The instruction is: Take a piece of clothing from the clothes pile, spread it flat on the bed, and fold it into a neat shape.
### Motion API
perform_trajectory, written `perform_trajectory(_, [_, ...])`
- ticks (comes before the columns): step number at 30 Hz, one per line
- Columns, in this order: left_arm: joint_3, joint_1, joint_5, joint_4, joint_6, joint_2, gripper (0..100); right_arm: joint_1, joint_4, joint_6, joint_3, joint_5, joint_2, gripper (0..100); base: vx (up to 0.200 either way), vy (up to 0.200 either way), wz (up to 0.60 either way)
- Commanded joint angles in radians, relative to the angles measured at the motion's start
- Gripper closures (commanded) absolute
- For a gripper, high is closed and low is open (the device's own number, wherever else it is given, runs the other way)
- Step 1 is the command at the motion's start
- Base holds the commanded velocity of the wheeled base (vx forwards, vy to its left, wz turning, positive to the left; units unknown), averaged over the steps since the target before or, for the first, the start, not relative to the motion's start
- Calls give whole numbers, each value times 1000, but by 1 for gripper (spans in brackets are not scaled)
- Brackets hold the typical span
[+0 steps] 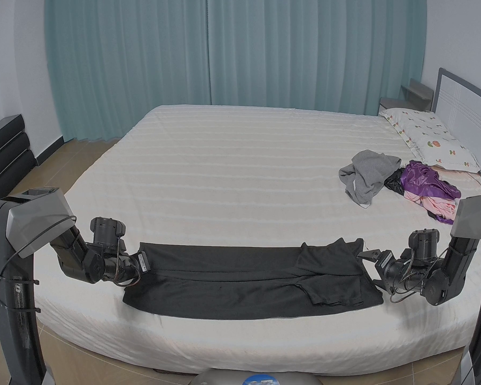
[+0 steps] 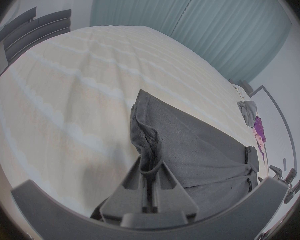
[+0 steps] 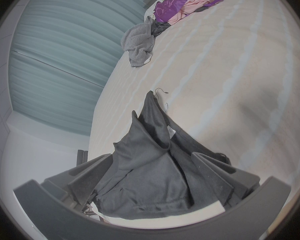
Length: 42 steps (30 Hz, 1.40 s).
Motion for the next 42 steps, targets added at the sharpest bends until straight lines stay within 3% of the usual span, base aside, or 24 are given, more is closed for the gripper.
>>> perform_trajectory(1, [-3, 0, 0, -2, -2, 0, 100, 1, 0, 0, 0, 0, 2, 0, 0, 0, 0])
perform_trajectory(8, [-18, -9, 8, -100, -67, 9, 100, 1, 0, 0, -1, 0, 2, 0, 0, 0, 0])
perform_trajectory(18, [-32, -20, 9, -101, -106, 1, 100, 1, 0, 2, -1, 0, 2, 0, 0, 0, 0])
perform_trajectory(25, [-26, -23, 8, -101, -108, -6, 100, 1, 0, 2, -1, 0, 2, 0, 0, -200, 0])
perform_trajectory(42, [-22, -81, 11, -98, -223, -92, 100, 1, 0, 0, -1, 0, 2, 0, 0, -200, 0])
